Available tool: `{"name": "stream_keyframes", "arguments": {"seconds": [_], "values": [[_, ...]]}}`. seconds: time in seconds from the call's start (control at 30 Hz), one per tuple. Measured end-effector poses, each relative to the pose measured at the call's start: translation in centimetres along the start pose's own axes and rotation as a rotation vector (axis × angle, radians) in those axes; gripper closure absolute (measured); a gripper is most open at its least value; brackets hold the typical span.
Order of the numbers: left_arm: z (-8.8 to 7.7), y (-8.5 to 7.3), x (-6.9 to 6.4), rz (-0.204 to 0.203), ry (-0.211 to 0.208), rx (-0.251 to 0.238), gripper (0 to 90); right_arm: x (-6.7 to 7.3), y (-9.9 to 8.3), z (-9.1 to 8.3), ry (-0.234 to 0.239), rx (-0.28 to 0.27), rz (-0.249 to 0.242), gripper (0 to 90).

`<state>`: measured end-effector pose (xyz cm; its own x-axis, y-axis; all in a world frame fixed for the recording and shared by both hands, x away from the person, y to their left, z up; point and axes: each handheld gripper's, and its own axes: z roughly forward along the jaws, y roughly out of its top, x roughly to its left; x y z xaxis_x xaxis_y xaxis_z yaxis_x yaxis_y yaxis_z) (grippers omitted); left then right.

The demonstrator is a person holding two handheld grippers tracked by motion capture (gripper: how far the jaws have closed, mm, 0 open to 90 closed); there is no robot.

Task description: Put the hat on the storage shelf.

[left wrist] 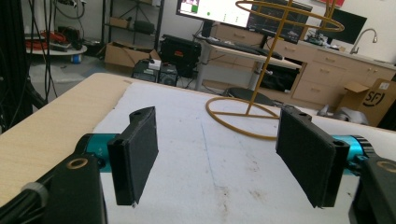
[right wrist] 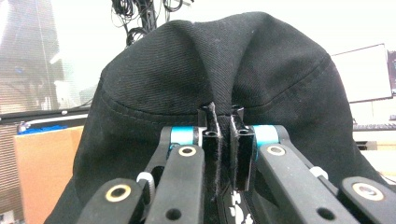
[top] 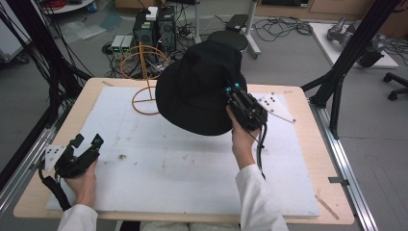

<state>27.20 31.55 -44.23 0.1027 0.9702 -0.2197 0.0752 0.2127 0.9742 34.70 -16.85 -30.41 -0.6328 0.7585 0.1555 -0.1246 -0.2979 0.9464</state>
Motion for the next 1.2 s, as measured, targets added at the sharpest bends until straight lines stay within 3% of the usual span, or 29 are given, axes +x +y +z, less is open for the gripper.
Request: {"name": "stream_keyframes", "arguments": {"seconds": [0.03, 0.2, 0.23, 0.27, 0.3, 0.33, 0.57, 0.63, 0.8, 1.0, 1.2], "values": [[0.0, 0.0, 0.0, 0.012, 0.0, 0.0, 29.6, 0.3, 0.1, 1.2, -0.002, -0.004, 0.002, 86.5], [0.0, 0.1, -0.3, 0.04, -0.004, -0.008, 29.6, 0.6, 0.5, 3.5, 0.009, -0.023, 0.03, 86.5], [0.0, 0.1, -0.3, 0.045, -0.006, -0.007, 29.6, 0.8, 0.7, 4.6, 0.013, -0.022, 0.036, 86.5], [0.1, 0.1, -0.3, 0.046, -0.007, -0.006, 29.6, 0.8, 0.7, 4.6, 0.013, -0.022, 0.036, 86.5], [0.1, 0.1, -0.3, 0.048, -0.008, -0.004, 29.5, 1.1, 1.0, 5.9, 0.015, -0.025, 0.036, 86.5], [0.1, 0.1, -0.3, 0.047, -0.008, -0.005, 29.5, 1.1, 1.0, 5.9, 0.015, -0.025, 0.036, 86.5], [0.1, 0.2, -0.3, 0.052, -0.01, -0.009, 29.6, 3.0, 1.4, 10.2, 0.027, -0.006, 0.001, 86.4], [0.1, 0.2, -0.3, 0.068, -0.015, -0.009, 29.4, 3.7, 1.7, 12.0, 0.042, -0.018, 0.007, 86.4], [-0.1, 0.2, -0.5, 0.094, -0.028, -0.007, 29.4, 4.1, 1.6, 14.1, 0.048, -0.029, 0.023, 86.5], [-0.3, 0.3, -0.1, 0.097, -0.019, -0.01, 29.4, 5.0, 0.4, 17.1, 0.048, -0.04, 0.01, 86.5], [-0.3, 0.3, 0.2, 0.083, -0.013, -0.01, 29.5, 5.6, -1.7, 20.1, 0.04, -0.021, 0.031, 86.5]]}}
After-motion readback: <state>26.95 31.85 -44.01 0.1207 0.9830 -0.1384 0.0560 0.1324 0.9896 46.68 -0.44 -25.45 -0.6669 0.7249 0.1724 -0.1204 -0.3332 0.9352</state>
